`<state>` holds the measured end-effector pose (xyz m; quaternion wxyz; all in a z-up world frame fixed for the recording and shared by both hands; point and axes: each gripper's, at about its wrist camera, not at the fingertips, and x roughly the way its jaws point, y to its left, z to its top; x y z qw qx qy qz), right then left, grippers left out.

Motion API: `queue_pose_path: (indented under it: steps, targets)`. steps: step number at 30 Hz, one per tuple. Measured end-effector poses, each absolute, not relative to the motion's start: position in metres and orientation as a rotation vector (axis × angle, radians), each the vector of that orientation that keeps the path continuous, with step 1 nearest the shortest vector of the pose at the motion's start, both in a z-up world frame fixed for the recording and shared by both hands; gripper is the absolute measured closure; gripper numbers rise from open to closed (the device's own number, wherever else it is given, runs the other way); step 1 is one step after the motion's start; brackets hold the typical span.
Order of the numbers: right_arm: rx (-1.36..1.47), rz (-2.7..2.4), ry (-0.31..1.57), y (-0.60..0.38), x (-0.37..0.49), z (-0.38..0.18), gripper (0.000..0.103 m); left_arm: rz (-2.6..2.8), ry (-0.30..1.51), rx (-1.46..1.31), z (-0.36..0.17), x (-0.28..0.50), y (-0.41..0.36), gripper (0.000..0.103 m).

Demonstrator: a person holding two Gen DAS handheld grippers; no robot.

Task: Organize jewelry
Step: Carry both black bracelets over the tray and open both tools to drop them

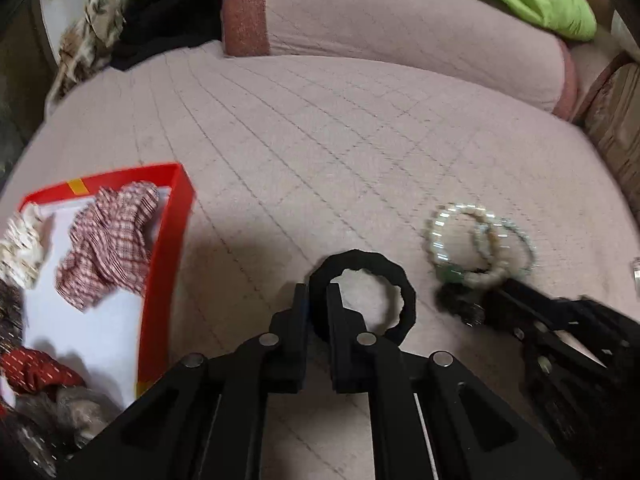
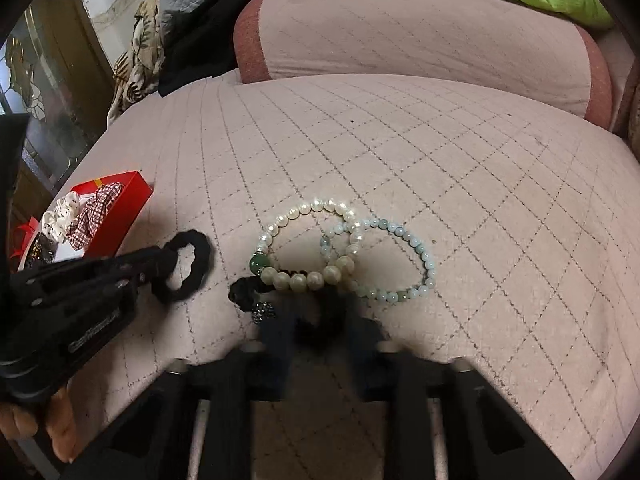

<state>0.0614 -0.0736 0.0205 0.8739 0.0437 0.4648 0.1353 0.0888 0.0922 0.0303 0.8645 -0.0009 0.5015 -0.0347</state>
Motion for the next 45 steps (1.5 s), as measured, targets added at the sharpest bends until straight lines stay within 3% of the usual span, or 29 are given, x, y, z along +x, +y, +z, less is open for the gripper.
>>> queue_pose_path:
  steps: [16,29,35,45]
  targets:
    - [0.219,0.335,0.876,-0.085,-0.023,0.091,0.094,-0.162,0.895,-0.071,0.117,-0.022,0.109,0.096]
    - [0.108,0.436,0.836,-0.018,-0.049,0.14,0.094,0.212,0.805,-0.146,0.14,-0.064,0.27,0.096]
    - [0.038,0.489,0.835,0.031,-0.042,0.149,0.094,0.256,0.843,-0.198,0.126,-0.053,0.315,0.096]
    - [-0.01,0.545,0.883,0.111,0.006,0.144,0.094,0.196,0.918,-0.185,0.1,0.032,0.324,0.096]
